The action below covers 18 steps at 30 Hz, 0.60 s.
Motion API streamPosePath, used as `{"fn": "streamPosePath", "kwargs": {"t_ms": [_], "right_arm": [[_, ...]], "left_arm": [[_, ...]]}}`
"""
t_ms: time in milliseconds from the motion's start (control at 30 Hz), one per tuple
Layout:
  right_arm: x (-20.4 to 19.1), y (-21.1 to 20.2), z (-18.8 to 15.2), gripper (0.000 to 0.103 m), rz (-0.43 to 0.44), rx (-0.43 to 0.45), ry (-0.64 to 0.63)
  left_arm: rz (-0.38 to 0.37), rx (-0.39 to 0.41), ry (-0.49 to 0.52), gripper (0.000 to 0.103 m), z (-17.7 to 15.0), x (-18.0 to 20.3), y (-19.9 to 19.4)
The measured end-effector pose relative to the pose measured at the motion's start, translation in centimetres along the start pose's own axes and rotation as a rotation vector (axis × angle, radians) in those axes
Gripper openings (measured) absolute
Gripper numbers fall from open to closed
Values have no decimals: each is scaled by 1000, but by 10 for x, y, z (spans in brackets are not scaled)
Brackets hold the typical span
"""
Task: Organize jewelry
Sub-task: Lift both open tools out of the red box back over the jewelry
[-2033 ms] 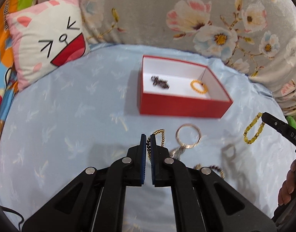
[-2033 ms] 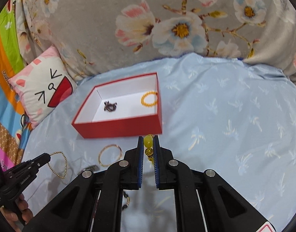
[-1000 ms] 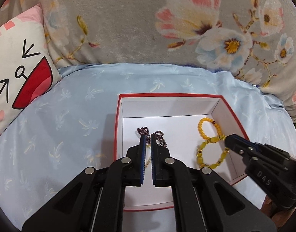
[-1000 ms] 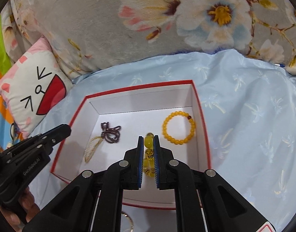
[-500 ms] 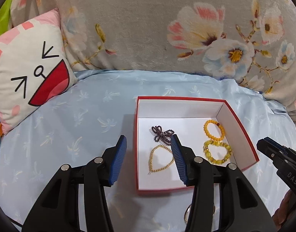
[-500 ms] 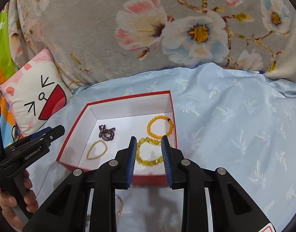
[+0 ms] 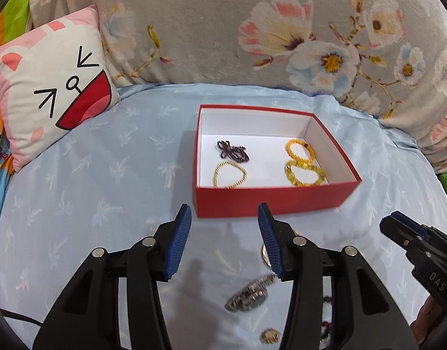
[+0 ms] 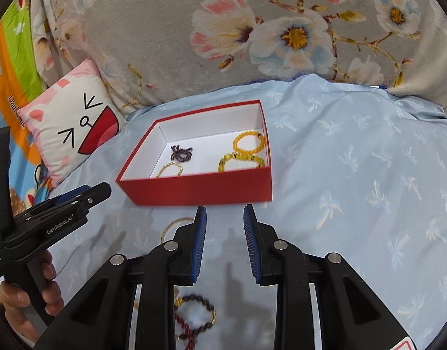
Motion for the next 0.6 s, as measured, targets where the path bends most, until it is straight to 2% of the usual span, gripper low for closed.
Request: {"fn": "streamPosePath", "kwargs": {"t_ms": [333,600], "right_arm": [[-4,-14,-49,26,-12,-56,-16],[-7,-20,-75,26,-10,-90,-24]], "left_arm": [[13,-36,32,45,-46,20,-15],[6,-81,22,45,-74,23,-18]]}}
Point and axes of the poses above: each gripper's, at about its wrist camera, not at the fingertips, and y roughly the way its jaws point, x to its right, z to its top, the point moved 3 cm from there along y, roughly the way its jaws point, and after that the axes turned 4 degrees about -x, right-handed, at the moved point
